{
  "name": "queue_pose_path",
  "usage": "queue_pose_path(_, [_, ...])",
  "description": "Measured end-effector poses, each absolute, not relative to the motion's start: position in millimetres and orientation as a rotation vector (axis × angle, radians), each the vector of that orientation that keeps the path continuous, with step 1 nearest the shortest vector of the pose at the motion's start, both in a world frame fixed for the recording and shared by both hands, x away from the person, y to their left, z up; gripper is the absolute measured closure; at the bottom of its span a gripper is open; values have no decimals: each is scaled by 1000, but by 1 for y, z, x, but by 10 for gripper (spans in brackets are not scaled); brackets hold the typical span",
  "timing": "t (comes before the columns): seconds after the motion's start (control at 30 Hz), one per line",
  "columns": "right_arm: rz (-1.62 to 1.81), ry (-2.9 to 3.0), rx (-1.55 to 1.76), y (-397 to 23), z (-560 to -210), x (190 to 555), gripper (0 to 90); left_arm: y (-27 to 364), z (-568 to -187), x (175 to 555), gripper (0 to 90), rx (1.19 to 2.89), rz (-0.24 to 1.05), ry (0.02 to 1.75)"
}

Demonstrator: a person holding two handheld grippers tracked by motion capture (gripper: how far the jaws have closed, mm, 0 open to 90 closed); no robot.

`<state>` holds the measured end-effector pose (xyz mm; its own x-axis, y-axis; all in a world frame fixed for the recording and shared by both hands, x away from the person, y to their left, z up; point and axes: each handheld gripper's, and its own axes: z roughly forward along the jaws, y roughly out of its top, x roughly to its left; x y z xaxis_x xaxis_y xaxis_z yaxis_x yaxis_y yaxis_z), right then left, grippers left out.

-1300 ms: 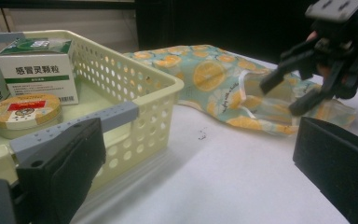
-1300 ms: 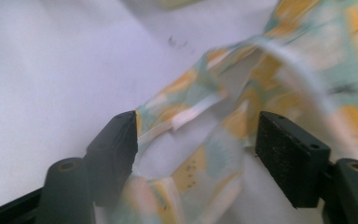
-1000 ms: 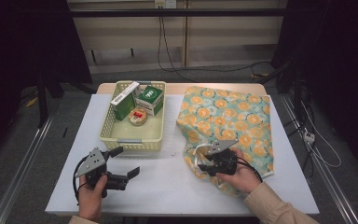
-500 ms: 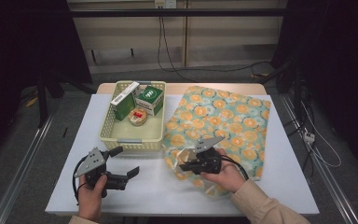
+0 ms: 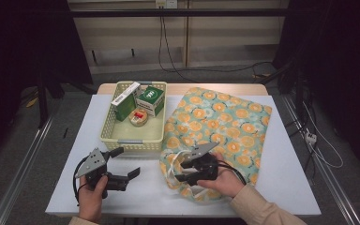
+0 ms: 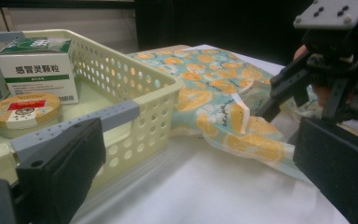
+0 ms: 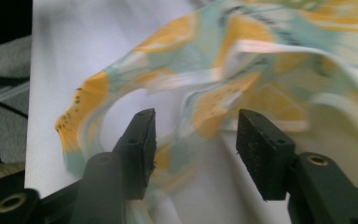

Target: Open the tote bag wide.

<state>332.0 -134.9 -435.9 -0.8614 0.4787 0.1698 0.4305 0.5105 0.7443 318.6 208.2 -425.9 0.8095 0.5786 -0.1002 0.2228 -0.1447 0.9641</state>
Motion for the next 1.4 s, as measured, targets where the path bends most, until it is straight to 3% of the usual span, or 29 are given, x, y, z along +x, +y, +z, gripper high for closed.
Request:
queue_pose_path(0.1, [1304, 2638, 836, -151, -428, 331, 405, 208, -425, 318, 21, 1723, 351, 629])
queue_pose_path(0.3, [1346, 2591, 845, -169, -418, 324, 419, 206, -425, 318, 21, 1732, 353, 626])
queue_pose_path(0.57, [1381, 2738, 698, -148, -420, 300, 492, 206, -425, 319, 21, 1737, 354, 627])
queue_pose_path(0.67, [1347, 2774, 681, -141, -429, 296, 631, 206, -425, 319, 21, 1734, 347, 633])
queue_pose_path(0.73, [1319, 2750, 677, -141, -431, 298, 792, 206, -426, 320, 21, 1737, 347, 631])
queue_pose_path(0.8, [1353, 2749, 690, -146, -431, 301, 883, 205, -426, 320, 21, 1738, 349, 631])
queue_pose_path(1.4, [1479, 2482, 956, -215, -402, 342, 900, 203, -425, 321, 21, 1752, 355, 618])
